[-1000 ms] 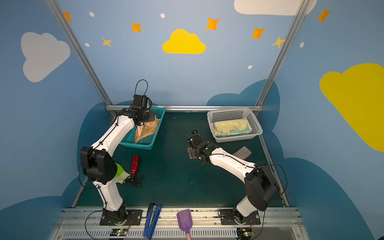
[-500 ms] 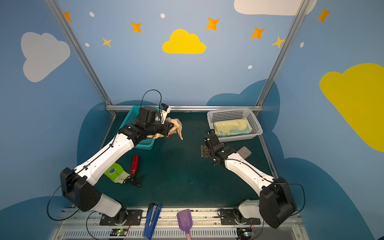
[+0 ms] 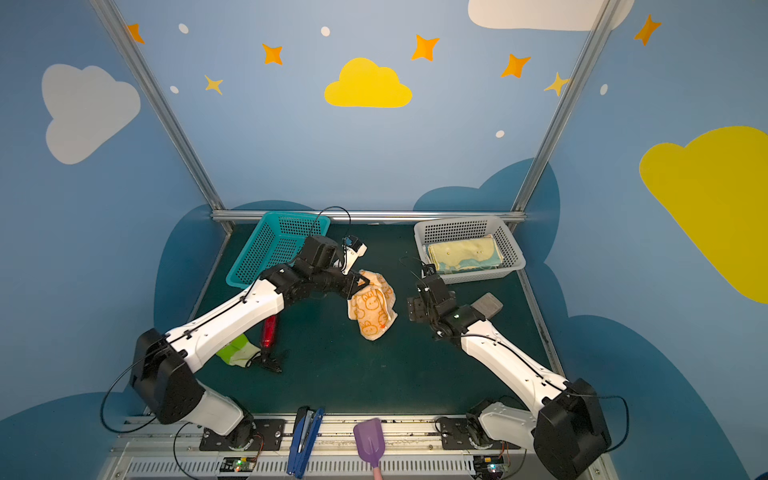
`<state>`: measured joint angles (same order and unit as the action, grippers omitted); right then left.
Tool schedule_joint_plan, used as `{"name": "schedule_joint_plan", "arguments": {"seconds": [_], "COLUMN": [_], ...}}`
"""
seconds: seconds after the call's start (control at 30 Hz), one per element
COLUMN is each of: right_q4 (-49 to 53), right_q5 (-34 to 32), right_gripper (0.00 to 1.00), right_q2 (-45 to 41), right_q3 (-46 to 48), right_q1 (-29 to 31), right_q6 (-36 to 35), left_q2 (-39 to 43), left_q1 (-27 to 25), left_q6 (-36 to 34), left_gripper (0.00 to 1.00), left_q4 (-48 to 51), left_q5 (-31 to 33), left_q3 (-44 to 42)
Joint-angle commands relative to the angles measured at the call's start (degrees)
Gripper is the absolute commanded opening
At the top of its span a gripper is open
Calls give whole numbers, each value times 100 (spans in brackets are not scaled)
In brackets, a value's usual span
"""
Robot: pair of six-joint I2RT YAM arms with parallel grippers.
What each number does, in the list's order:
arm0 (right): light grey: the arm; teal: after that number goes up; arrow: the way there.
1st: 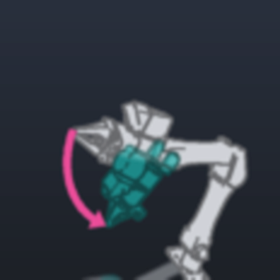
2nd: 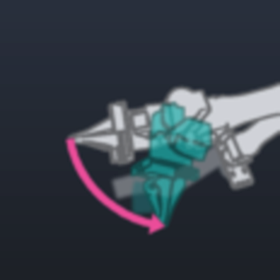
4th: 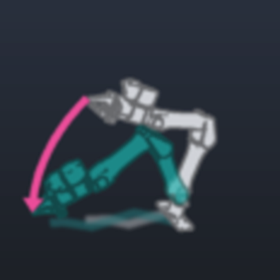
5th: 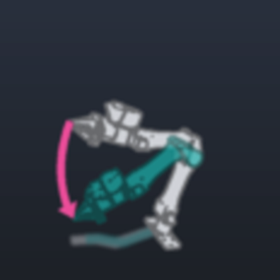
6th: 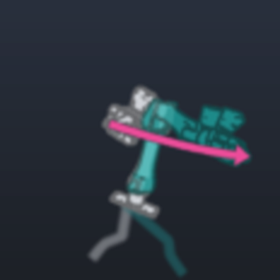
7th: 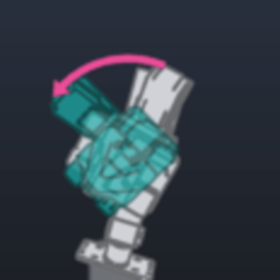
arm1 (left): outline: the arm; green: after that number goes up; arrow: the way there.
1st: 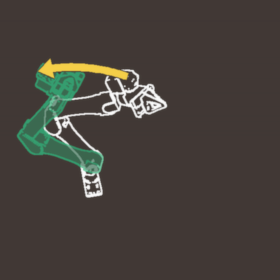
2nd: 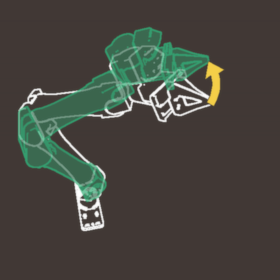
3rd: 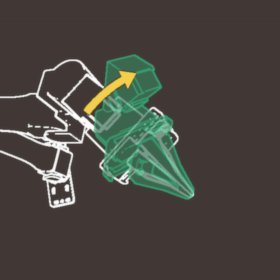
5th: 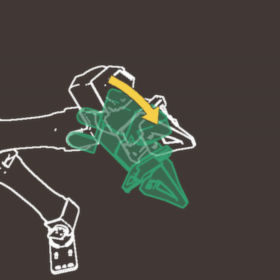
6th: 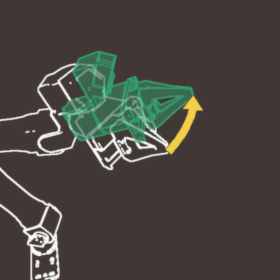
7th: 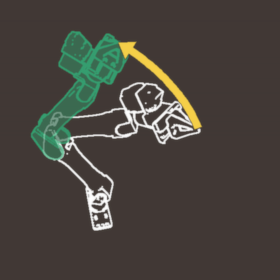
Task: Fold and stack the towels
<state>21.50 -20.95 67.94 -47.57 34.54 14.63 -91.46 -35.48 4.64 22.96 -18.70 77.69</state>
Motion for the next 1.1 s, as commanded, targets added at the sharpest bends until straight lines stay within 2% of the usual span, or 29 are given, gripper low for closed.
{"name": "schedule_joint_plan", "arguments": {"seconds": [0.0, 0.07, 0.2, 0.27, 0.37, 0.43, 0.53, 0.63, 0.7, 0.77, 0.83, 1.0, 1.03, 1.07], "right_q4": [-135, -179, -242, -242, -200, -191, -190, -246, -288, -488, -542, -371, -339, -325], "right_q5": [46, 146, 305, 343, 391, 401, 490, 593, 780, 985, 1052, 951, 944, 956], "right_gripper": [88, 88, 88, 88, 88, 88, 88, 88, 84, 79, 79, 79, 79, 79], "right_q2": [-133, -132, -70, -6, 115, 228, 475, 789, 993, 1226, 1428, 1866, 1904, 1920], "right_q3": [79, 112, 142, 120, 54, 28, -49, -177, -305, -420, -604, -1161, -1234, -1258], "right_q1": [-33, -26, -27, -25, -17, -17, -14, -18, -18, 14, 26, 18, 17, 10], "right_q6": [-156, -236, -416, -476, -513, -506, -452, -258, -275, -585, -849, -982, -935, -901], "left_q2": [-590, -970, -1713, -2121, -2621, -2803, -2860, -2723, -2615, -2558, -2536, -2269, -2150, -2050], "left_q1": [68, 116, 264, 352, 456, 501, 524, 517, 508, 510, 500, 481, 473, 445], "left_q6": [284, 307, 335, 426, 610, 631, 609, 525, 462, 372, 387, 537, 512, 466], "left_gripper": [15, 15, 18, 23, 24, 31, 34, 34, 36, 45, 58, 88, 99, 100], "left_q4": [177, 244, 362, 569, 1046, 1173, 1162, 964, 800, 759, 756, 509, 418, 358], "left_q5": [607, 977, 1265, 1524, 1896, 1935, 1905, 1537, 1274, 977, 951, 1297, 1413, 1557], "left_q3": [434, 695, 1307, 1709, 2222, 2311, 2184, 1867, 1619, 1429, 1283, 823, 713, 625]}}
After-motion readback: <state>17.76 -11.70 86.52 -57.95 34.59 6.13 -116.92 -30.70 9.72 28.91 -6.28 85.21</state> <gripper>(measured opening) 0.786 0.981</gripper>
